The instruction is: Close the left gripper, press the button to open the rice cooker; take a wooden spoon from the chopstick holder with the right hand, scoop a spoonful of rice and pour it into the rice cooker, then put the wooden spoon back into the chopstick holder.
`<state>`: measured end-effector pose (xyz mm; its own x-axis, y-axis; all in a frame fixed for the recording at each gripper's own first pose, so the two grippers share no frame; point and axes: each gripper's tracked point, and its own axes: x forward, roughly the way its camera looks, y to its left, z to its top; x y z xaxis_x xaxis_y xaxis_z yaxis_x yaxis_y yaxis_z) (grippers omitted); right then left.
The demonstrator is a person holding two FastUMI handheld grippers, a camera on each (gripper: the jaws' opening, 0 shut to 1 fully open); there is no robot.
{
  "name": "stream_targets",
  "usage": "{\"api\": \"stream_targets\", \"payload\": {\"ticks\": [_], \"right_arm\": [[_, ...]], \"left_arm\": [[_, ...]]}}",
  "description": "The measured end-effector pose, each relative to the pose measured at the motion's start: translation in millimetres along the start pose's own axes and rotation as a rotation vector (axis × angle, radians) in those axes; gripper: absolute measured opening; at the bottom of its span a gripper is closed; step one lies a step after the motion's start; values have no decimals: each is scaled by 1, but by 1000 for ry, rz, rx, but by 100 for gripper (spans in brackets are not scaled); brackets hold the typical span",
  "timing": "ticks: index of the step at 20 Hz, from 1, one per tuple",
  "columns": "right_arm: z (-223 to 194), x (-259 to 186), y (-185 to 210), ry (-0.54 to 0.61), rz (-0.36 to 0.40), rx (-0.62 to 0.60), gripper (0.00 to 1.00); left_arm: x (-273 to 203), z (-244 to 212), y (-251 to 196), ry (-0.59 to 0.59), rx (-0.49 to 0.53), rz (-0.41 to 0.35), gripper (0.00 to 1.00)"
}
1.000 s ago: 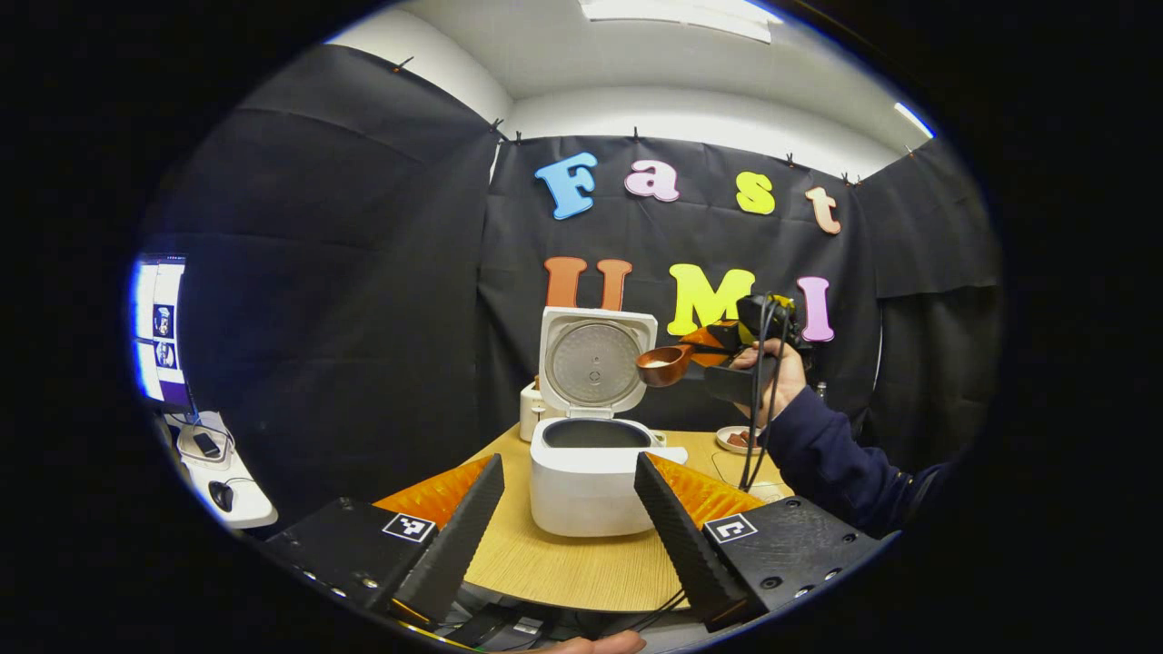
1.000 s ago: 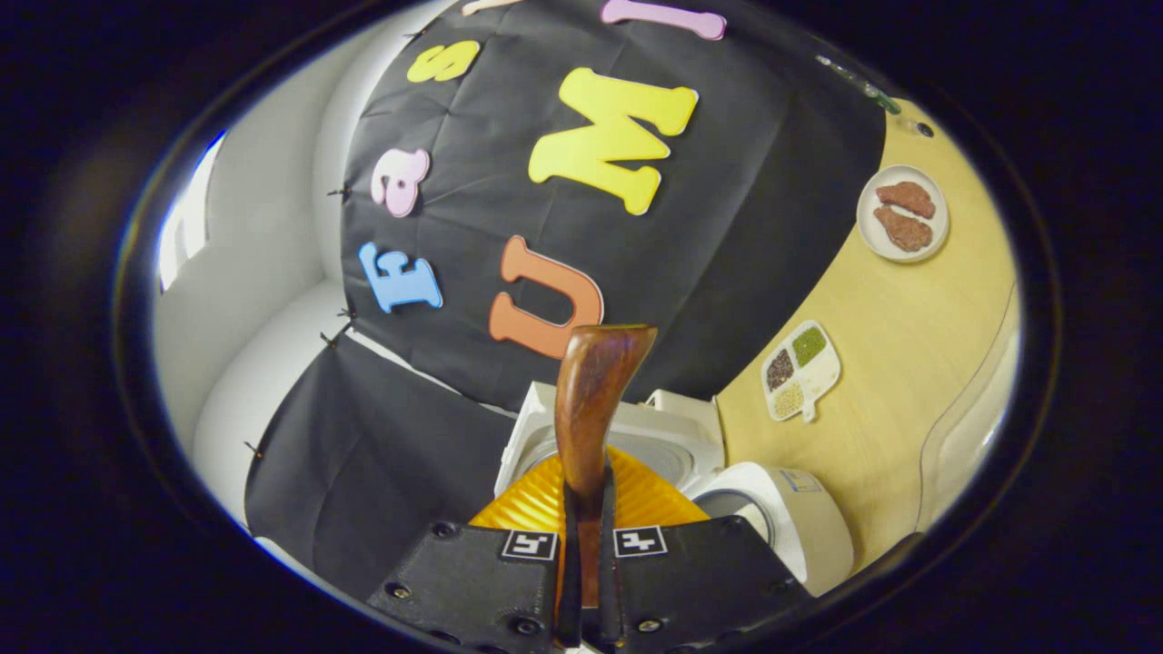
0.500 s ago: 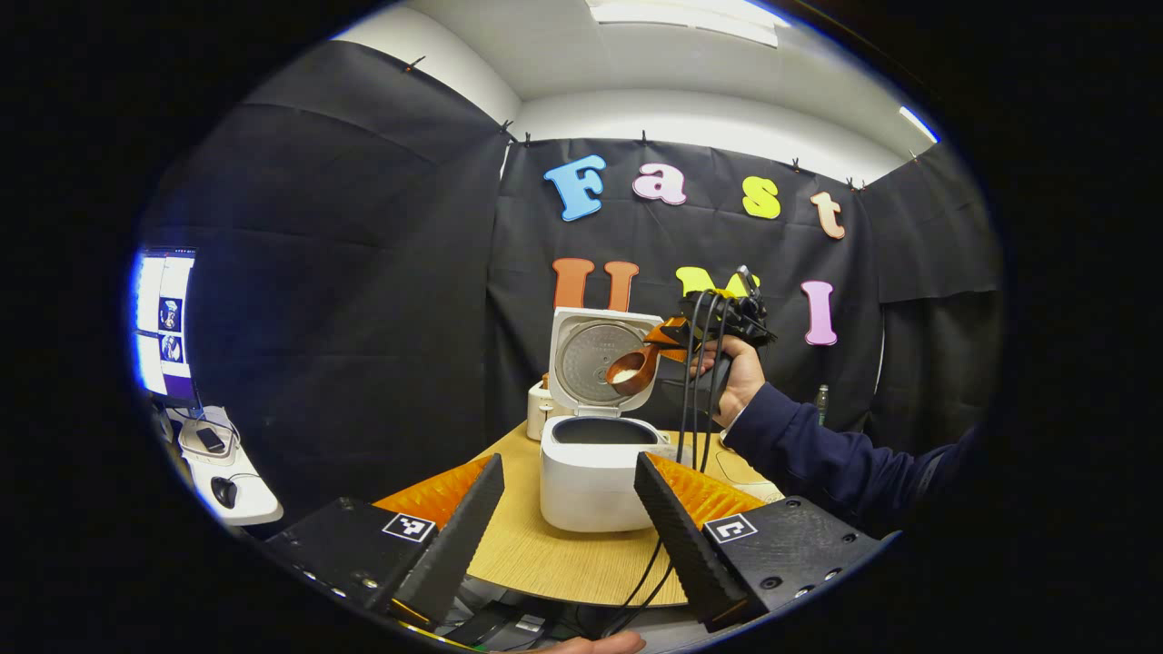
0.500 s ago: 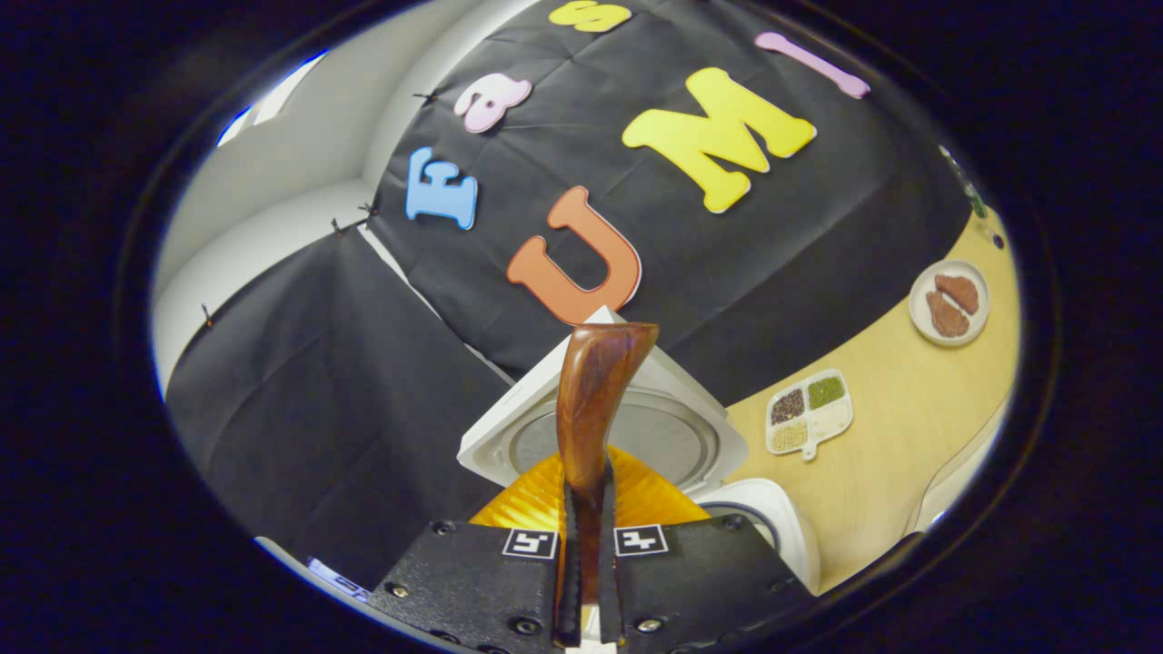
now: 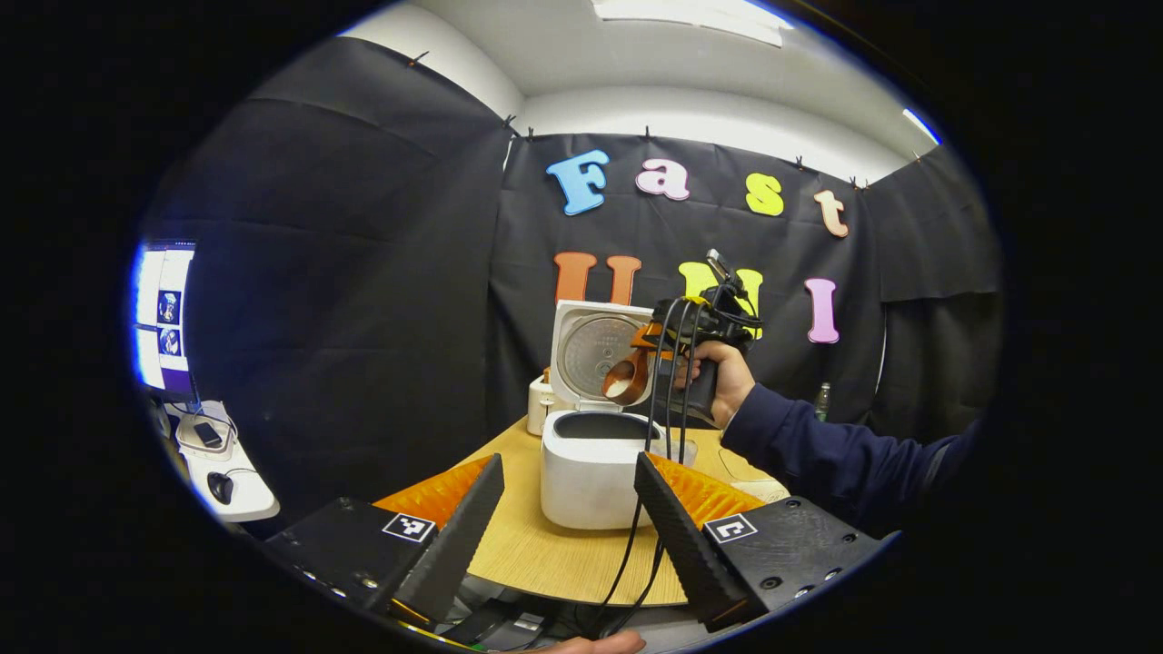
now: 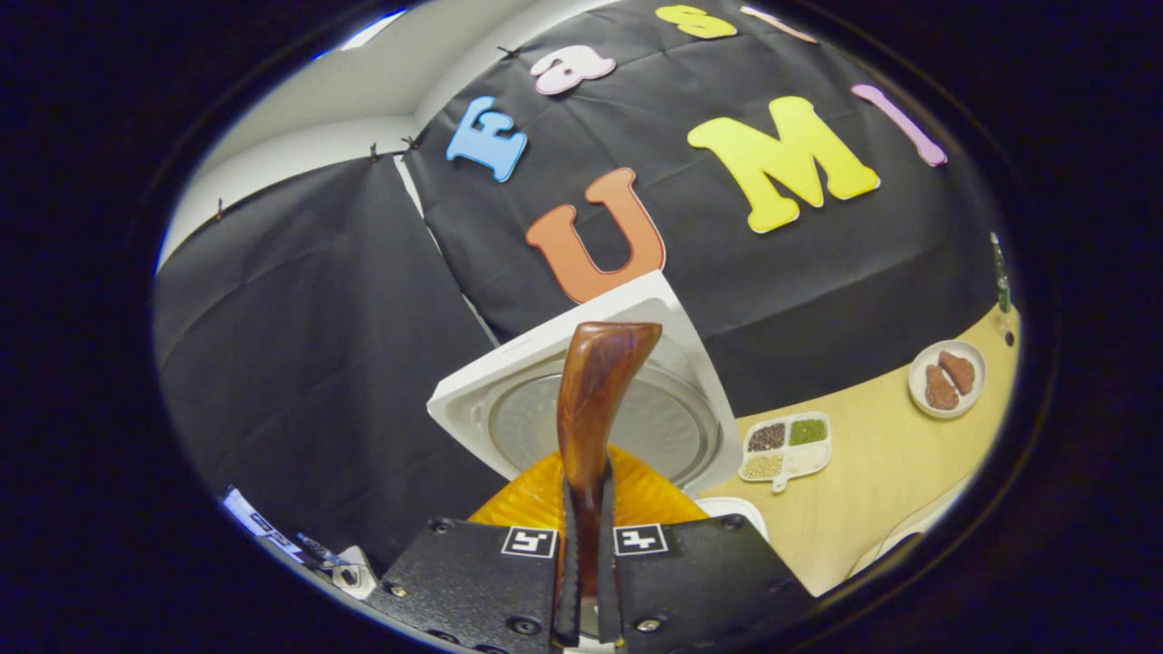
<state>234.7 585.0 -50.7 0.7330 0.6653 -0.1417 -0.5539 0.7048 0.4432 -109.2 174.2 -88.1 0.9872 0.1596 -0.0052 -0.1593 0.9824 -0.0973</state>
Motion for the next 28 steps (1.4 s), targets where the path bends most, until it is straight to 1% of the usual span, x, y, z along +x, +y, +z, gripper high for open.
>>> {"api": "stream_targets", "payload": {"ticks": [3, 7, 12, 15, 17, 19, 21, 26, 28], "right_arm": [[-9, 4, 2, 20, 7, -49, 9], [-13, 4, -2, 27, -2, -103, 10], [-14, 2, -4, 33, -21, -192, 10], [-9, -1, -3, 9, -38, -300, 9], [-7, -5, -6, -12, -74, -365, 10], [1, -10, 1, -50, -84, -462, 10], [10, -17, 7, -103, -99, -585, 10], [16, -42, 42, -223, -61, -849, 10], [15, -51, 47, -262, -72, -919, 10]], "left_arm": [[3, -5, -1, 11, -5, -7, 92], [3, -8, 4, 20, -13, 1, 92], [2, -8, 4, 14, -24, -16, 92], [1, -11, 5, 24, -22, -6, 92], [1, -10, 2, 25, -22, -10, 92], [2, -13, -1, 33, -14, -11, 92], [2, -12, -2, 40, -2, -7, 92], [2, -9, -12, 33, 21, -18, 92], [4, -8, -14, 34, 18, -14, 92]]}}
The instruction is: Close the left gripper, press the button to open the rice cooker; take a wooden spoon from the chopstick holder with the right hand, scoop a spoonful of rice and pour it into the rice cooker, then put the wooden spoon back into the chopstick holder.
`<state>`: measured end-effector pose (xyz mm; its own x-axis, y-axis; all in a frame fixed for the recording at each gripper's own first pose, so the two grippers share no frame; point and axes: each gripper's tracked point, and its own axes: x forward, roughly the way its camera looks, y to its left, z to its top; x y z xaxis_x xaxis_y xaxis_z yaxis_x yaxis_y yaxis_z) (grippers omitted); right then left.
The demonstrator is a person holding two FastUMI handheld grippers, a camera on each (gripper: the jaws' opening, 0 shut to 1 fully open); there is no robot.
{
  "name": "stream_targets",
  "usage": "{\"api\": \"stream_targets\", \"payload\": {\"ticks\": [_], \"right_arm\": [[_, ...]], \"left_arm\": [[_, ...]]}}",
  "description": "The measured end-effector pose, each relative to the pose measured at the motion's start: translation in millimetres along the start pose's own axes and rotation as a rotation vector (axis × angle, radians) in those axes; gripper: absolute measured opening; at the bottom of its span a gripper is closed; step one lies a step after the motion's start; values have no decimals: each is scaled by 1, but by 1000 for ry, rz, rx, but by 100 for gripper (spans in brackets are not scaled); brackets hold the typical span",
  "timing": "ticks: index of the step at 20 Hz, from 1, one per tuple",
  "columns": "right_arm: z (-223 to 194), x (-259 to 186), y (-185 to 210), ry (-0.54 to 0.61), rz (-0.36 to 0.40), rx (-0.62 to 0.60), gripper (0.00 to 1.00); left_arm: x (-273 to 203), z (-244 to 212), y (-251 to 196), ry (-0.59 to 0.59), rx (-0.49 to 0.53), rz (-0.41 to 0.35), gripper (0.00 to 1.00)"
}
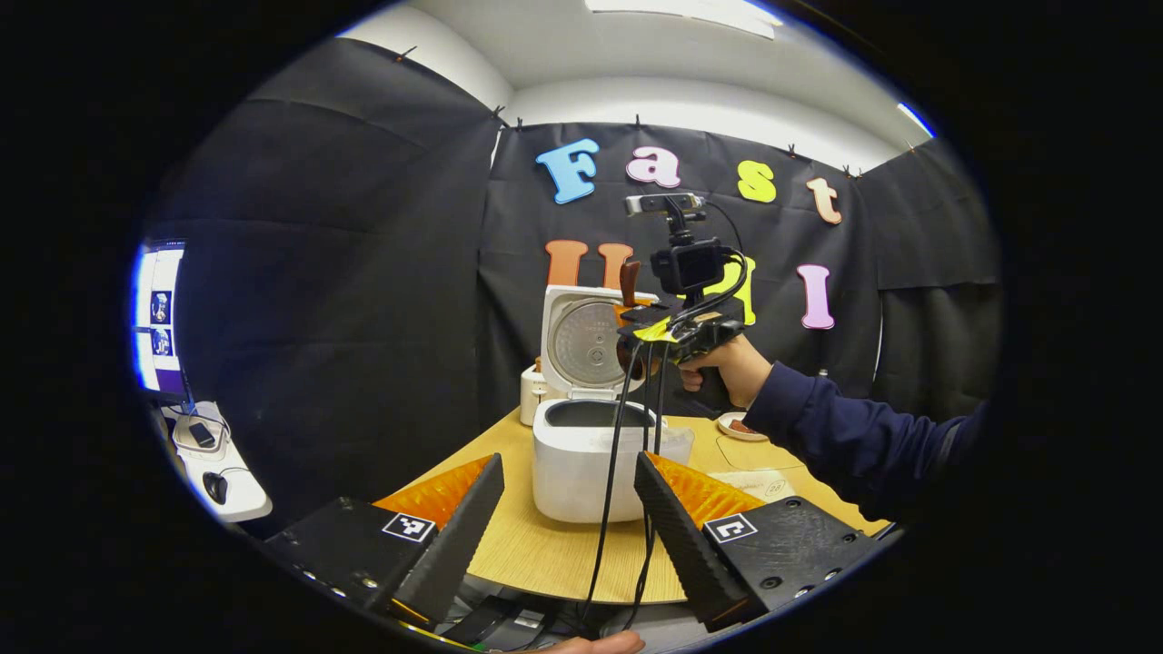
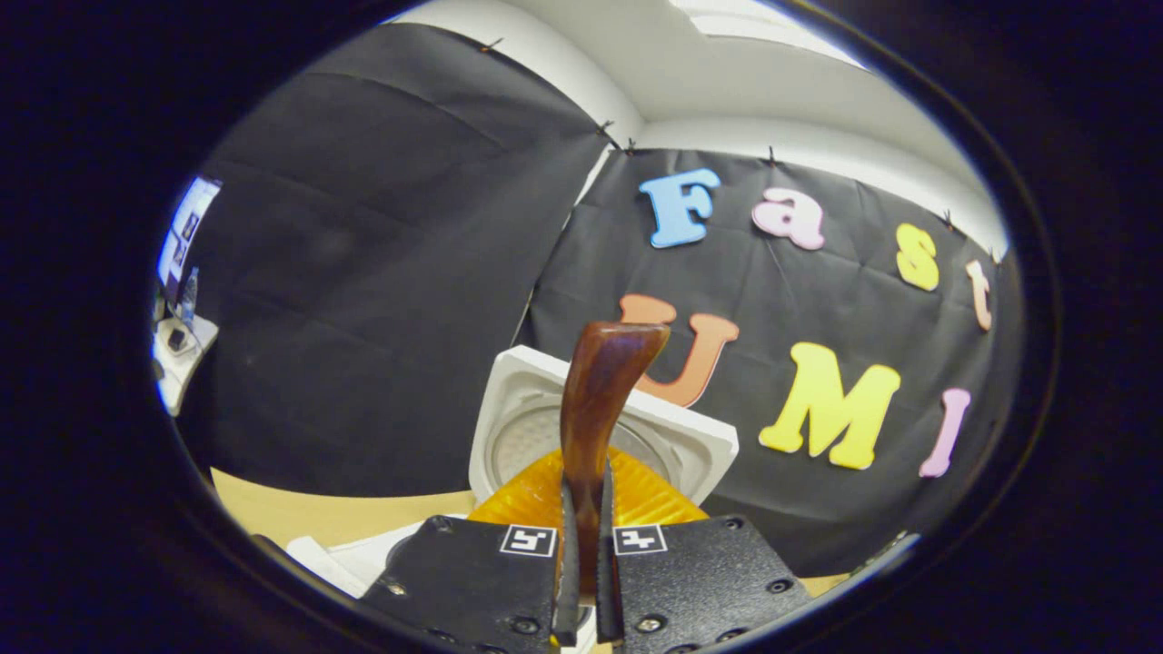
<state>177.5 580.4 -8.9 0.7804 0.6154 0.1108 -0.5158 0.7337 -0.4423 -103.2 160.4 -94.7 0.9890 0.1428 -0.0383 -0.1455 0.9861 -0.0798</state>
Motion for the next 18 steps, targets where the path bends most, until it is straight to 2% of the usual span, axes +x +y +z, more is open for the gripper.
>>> {"api": "stream_targets", "payload": {"ticks": [4, 10, 14, 18], "right_arm": [[8, -7, 4, -30, 5, -39, 11], [-1, -38, -10, -19, 36, 74, 11], [-11, -55, -42, -2, 42, 140, 12], [-25, -78, -80, 43, 52, 257, 12]], "left_arm": [[-1, 7, -2, -9, -14, 15, 92], [5, 7, -10, 0, -7, 43, 92], [13, 9, -25, 4, -1, 37, 92], [24, 15, -46, -13, 23, 27, 92]]}}
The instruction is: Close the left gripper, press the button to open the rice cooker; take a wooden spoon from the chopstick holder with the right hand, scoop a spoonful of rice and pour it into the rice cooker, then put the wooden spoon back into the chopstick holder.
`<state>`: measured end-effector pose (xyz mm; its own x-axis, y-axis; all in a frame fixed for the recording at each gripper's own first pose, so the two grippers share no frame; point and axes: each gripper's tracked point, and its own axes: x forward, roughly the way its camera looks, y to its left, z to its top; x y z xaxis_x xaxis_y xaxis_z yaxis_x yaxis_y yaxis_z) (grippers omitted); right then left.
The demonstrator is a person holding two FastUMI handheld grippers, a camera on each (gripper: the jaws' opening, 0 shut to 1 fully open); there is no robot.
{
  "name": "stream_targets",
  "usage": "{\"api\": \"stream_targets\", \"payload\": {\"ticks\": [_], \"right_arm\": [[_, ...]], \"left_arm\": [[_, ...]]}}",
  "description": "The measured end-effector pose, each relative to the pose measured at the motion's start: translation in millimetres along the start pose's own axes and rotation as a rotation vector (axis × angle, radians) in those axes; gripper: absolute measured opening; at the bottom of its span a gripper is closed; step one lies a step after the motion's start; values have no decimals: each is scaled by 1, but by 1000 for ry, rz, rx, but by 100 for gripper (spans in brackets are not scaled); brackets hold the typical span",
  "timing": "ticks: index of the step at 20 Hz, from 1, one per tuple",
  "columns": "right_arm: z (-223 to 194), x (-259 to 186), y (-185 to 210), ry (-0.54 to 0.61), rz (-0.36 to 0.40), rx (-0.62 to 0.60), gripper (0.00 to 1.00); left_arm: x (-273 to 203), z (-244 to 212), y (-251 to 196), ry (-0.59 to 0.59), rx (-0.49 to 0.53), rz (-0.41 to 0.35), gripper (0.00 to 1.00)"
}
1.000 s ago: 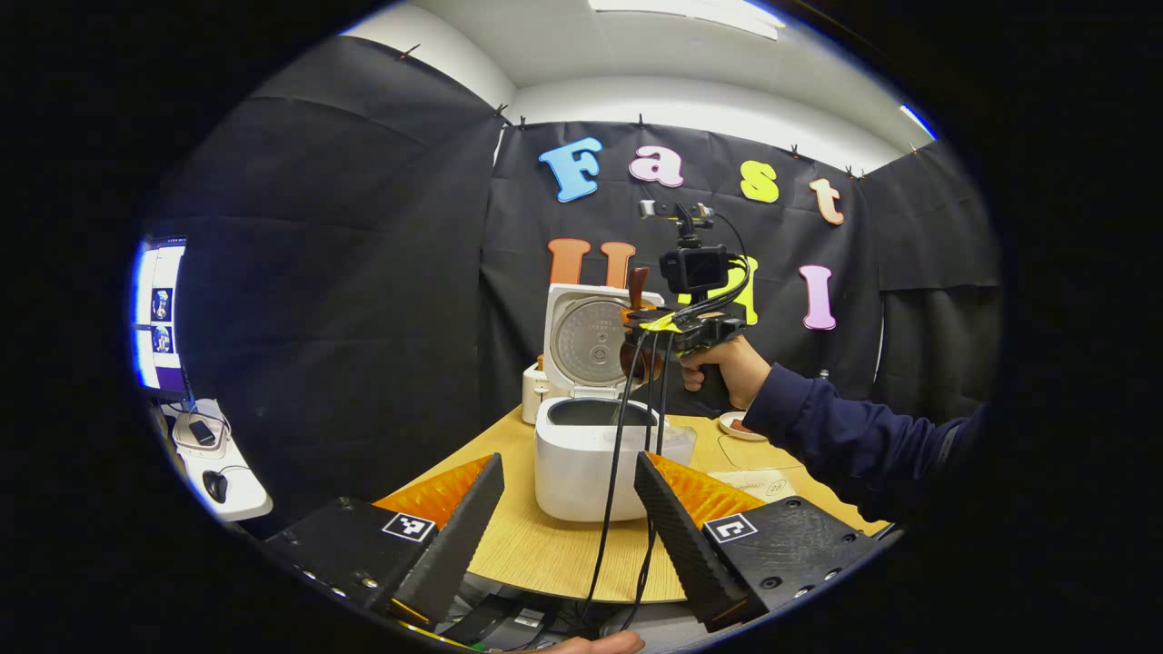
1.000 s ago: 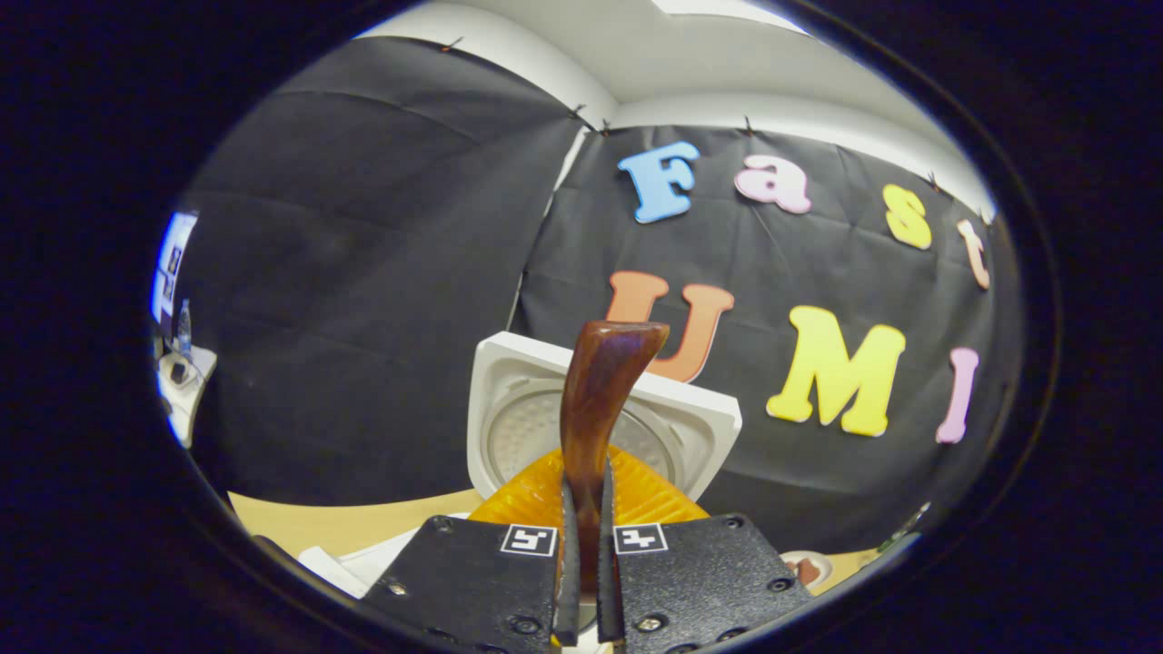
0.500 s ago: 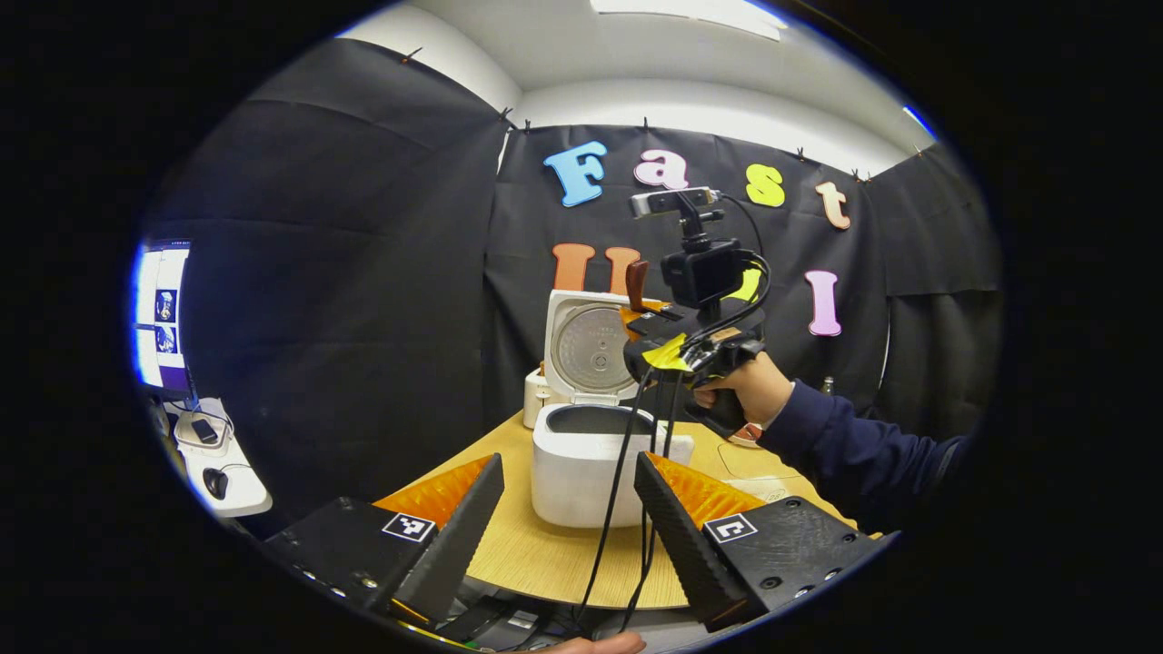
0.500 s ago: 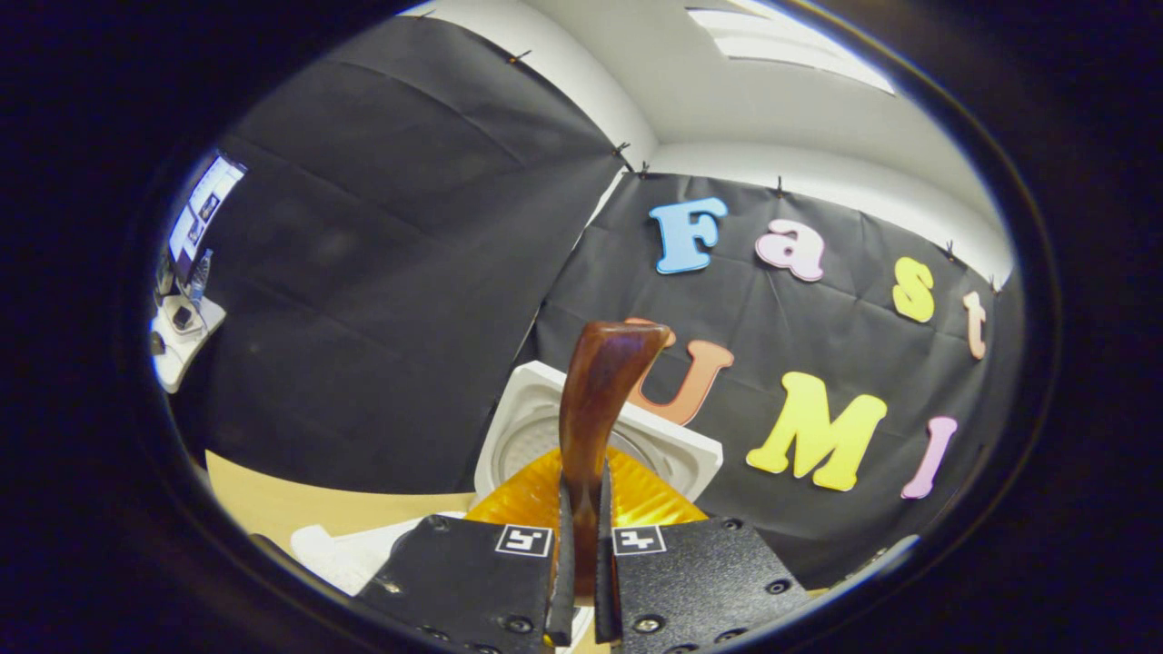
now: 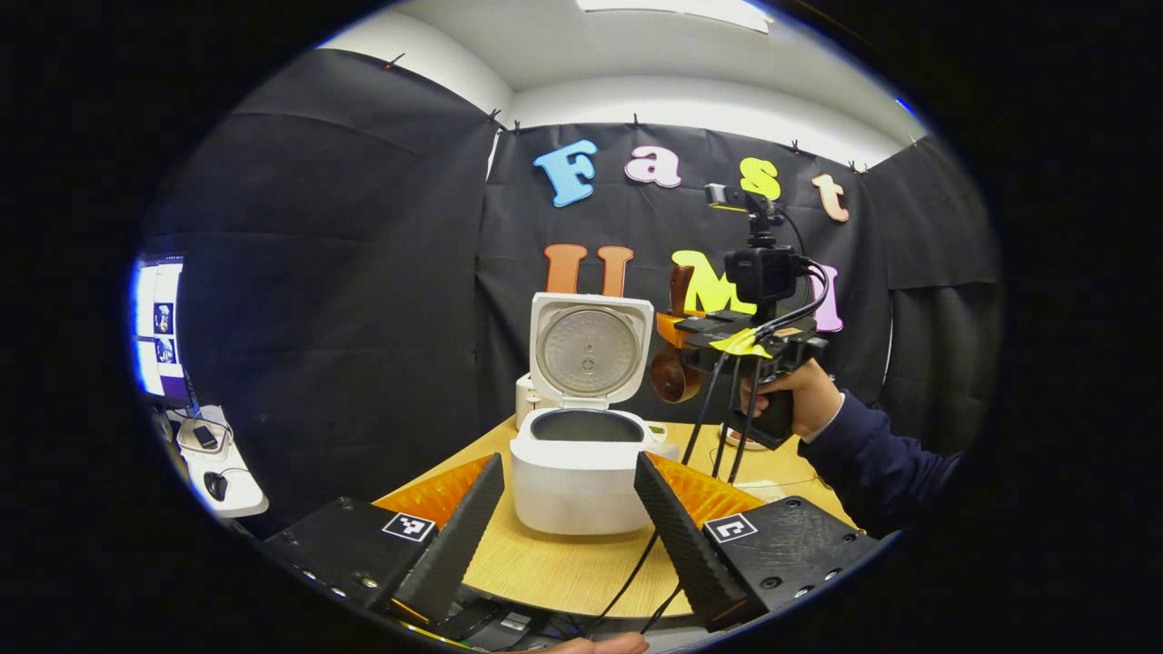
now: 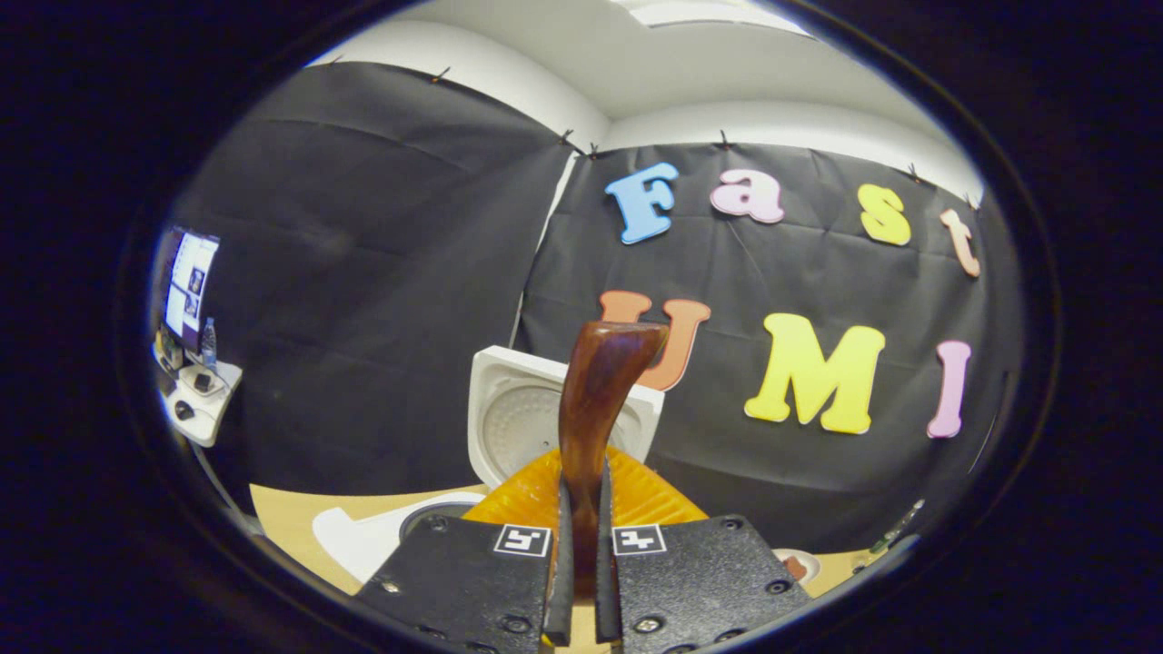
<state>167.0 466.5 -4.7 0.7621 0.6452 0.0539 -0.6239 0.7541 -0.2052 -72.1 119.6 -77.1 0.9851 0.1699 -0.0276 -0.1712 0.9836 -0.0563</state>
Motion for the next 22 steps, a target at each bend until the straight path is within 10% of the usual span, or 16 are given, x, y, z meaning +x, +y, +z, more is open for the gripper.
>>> {"api": "stream_targets", "payload": {"ticks": [22], "right_arm": [[-50, -152, -276, 62, -334, 128, 13]], "left_arm": [[68, 42, -176, -107, 14, -256, 92]]}}
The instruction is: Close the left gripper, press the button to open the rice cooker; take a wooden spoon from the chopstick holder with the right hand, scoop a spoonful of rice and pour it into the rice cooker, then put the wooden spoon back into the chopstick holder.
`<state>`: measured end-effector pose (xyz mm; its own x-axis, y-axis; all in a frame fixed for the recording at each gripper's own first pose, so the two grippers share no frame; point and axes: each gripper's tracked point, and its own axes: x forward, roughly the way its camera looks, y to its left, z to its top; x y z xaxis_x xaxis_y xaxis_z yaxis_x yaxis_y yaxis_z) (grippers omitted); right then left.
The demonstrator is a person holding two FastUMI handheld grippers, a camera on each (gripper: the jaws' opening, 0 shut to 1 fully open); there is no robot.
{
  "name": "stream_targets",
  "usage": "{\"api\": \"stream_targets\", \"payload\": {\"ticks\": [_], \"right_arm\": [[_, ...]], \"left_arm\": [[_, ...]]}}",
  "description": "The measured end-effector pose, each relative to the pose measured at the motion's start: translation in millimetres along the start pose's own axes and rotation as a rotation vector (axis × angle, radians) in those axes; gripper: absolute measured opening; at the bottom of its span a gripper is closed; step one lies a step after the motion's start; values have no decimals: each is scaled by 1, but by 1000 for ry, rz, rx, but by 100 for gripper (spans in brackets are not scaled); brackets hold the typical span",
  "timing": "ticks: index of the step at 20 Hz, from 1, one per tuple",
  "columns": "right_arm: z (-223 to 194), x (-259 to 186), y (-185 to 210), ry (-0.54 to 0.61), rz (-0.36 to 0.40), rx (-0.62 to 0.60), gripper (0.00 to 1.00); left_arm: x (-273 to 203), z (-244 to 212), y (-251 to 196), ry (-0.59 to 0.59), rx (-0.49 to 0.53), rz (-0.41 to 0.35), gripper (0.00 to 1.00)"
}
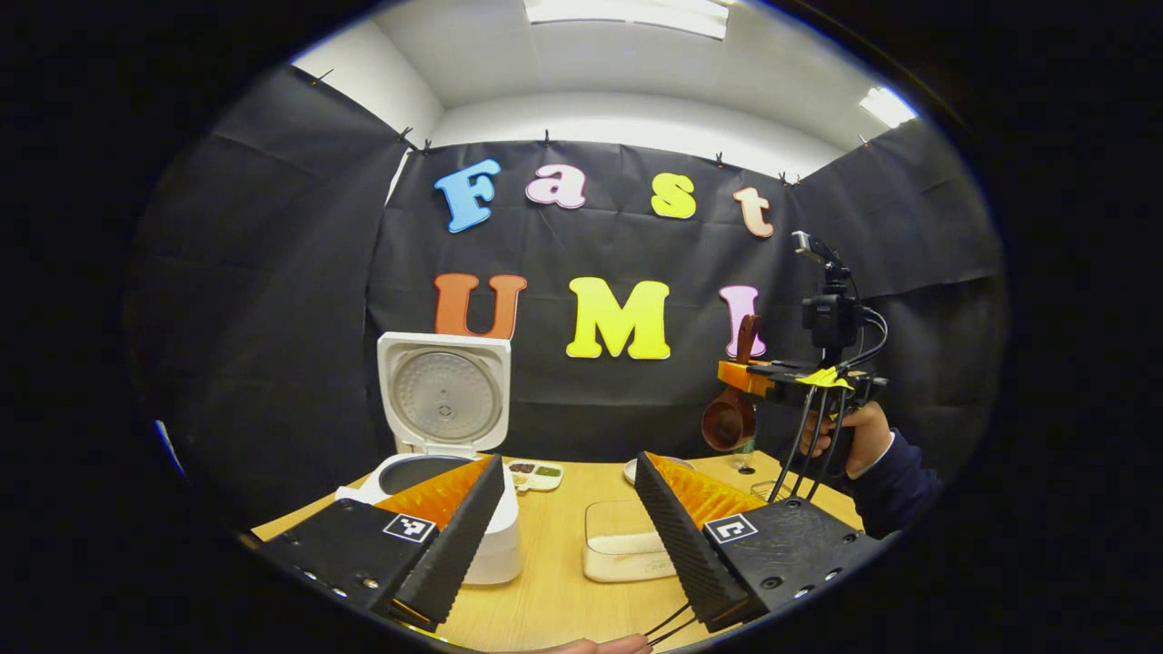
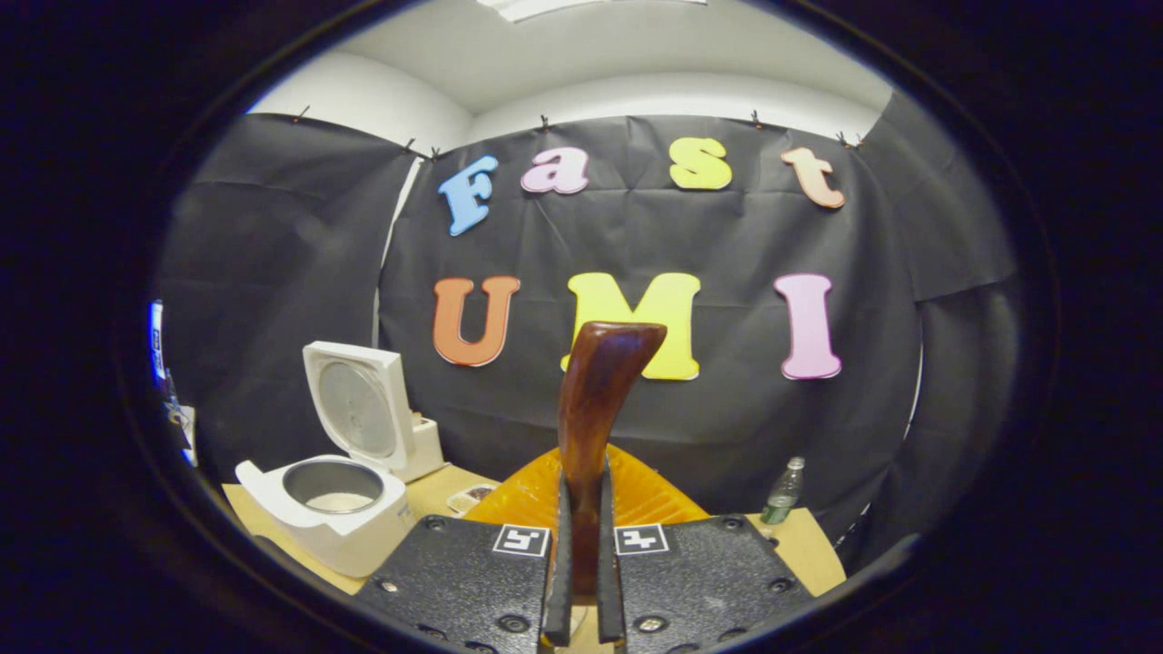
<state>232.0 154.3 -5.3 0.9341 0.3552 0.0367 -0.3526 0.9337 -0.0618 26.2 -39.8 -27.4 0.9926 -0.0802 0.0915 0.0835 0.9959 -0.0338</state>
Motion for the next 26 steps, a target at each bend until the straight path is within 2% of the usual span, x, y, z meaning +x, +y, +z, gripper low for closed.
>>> {"api": "stream_targets", "payload": {"ticks": [7, 11, 14, 16, 19, 21, 22, 24, 25, 26], "right_arm": [[-39, -14, -85, 53, -141, 2, 14], [-78, -14, -120, 113, -200, 35, 14], [-108, -11, -141, 159, -248, 70, 14], [-125, -9, -150, 178, -258, 110, 14], [-142, -4, -150, 198, -214, 153, 16], [-144, -2, -155, 194, -203, 140, 18], [-140, -7, -162, 190, -222, 119, 21], [-121, -16, -173, 127, -275, 81, 52], [-111, -22, -175, 105, -287, 65, 72], [-106, -27, -175, 89, -300, 49, 77]], "left_arm": [[31, -3, -28, 6, 18, -53, 92], [42, -8, -24, 49, 40, -59, 92], [51, -1, -9, 46, 50, -30, 92], [58, 4, 2, 45, 39, -22, 92], [67, 17, 14, 47, -41, -49, 92], [77, 32, 30, 28, -80, -42, 92], [82, 37, 38, 26, -95, -29, 92], [95, 47, 61, 20, -88, 19, 92], [100, 51, 69, 23, -74, 37, 93], [105, 56, 78, 20, -57, 53, 94]]}}
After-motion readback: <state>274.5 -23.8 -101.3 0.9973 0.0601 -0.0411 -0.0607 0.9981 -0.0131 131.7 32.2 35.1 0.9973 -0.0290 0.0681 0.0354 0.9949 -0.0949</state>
